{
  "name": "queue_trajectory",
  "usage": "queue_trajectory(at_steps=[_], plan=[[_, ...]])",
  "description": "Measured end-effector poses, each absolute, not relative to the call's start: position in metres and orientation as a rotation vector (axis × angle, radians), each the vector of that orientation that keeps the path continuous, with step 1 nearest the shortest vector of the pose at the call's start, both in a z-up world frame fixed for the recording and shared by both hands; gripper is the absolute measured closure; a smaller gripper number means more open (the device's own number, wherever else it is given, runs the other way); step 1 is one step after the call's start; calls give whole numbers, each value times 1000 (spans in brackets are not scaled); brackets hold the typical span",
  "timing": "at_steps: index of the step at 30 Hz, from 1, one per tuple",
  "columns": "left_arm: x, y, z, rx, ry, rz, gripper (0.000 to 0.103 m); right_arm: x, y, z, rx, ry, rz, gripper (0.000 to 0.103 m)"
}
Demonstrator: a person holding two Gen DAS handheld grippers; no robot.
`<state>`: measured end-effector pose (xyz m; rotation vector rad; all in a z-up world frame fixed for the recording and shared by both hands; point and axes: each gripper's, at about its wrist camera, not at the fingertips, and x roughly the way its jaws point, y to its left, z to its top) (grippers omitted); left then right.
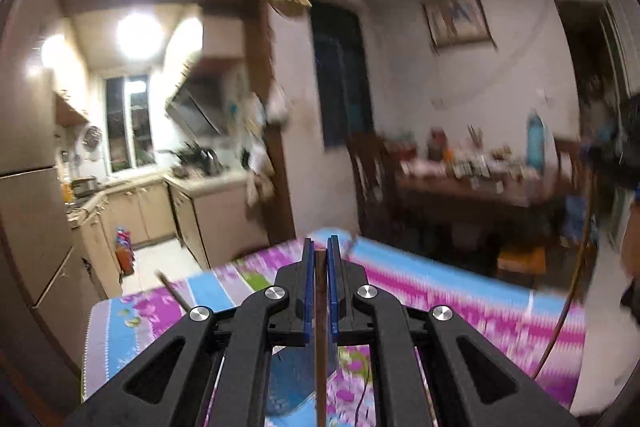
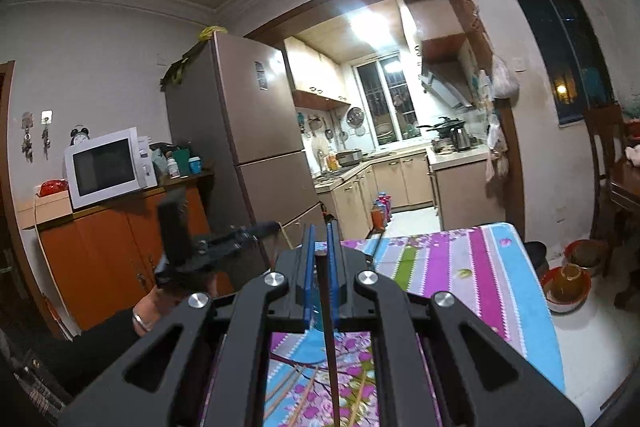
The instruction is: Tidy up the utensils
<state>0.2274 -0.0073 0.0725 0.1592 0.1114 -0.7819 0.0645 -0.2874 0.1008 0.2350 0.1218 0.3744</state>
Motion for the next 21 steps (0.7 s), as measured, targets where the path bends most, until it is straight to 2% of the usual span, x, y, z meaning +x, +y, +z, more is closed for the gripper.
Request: queue_trajectory(at_steps=[8,13,21], plan=[[189,12,90,-1,-33,-618,96,104,-252,114,184,134,360,98],[192,17,108,-71,-92,-537,96,139,-234,125,155,128,327,98],[223,5,162,-146,-235,-414,96,197,-225,172,156,-54,247,98]])
